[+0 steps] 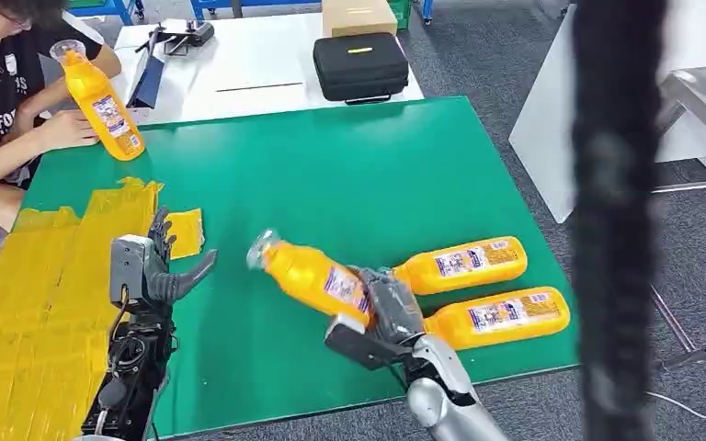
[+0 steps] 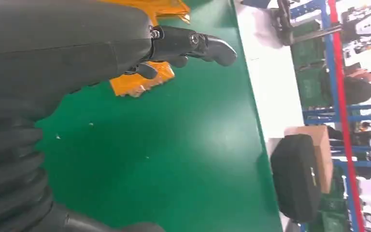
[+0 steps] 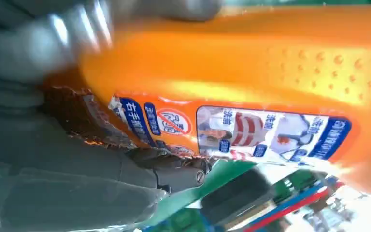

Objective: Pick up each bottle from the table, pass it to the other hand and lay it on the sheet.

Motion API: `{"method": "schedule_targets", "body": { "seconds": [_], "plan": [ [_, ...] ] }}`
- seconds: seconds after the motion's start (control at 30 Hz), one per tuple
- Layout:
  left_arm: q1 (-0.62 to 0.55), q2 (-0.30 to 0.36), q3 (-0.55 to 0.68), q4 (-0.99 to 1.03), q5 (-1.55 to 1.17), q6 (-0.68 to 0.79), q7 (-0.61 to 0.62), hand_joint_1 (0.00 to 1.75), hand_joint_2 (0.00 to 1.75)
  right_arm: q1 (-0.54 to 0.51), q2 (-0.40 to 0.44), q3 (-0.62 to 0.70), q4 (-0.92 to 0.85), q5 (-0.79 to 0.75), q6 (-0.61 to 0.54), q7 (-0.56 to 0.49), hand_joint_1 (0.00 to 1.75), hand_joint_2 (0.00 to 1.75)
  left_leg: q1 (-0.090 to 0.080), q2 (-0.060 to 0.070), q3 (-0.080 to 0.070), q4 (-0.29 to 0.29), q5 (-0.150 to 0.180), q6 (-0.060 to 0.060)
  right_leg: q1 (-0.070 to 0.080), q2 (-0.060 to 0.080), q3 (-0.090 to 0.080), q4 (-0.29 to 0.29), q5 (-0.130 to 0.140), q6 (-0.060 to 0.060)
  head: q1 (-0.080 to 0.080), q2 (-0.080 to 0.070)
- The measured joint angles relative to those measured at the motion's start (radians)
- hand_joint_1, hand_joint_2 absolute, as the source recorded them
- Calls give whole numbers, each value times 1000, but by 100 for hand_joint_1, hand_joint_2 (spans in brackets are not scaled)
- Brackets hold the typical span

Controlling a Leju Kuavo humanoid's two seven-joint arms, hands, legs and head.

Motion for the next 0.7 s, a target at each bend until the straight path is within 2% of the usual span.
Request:
{"method": "schedule_targets", "body": {
  "seconds": [0.17, 0.33, 0.47, 0.6, 0.7],
  "plan": [
    [3, 0, -8, -24, 6, -2, 1, 0, 175, 11, 15, -25, -6, -10, -3, -10, 175, 175, 0, 0, -4, 0, 0, 0, 0, 0, -4, 0, 0, 0, 0, 0],
    [31, 2, -32, -94, 75, -63, 0, 0, 175, 19, 50, -62, -14, -158, -118, -182, 175, 175, 0, 0, -6, 0, 0, 0, 0, 0, -6, 0, 0, 0, 0, 0],
    [52, 9, -71, -203, 135, -121, 42, 0, 175, 5, 70, -84, -16, -246, -178, -261, 175, 175, 0, -1, -7, 0, 0, 0, 0, 0, -6, 0, 0, 0, 0, 0],
    [53, 24, -88, -274, 253, -230, 79, 0, 175, -7, 82, -94, -15, -286, -208, -304, 175, 175, 0, -1, -7, 0, 0, 0, 0, 0, -6, 0, 0, 0, 0, 0],
    [53, 39, -106, -301, 360, -387, 92, 0, 175, -11, 87, -102, -13, -304, -238, -319, 175, 175, 0, -2, -7, 0, 0, 0, 0, 0, -6, 0, 0, 0, 0, 0]
  ]
}}
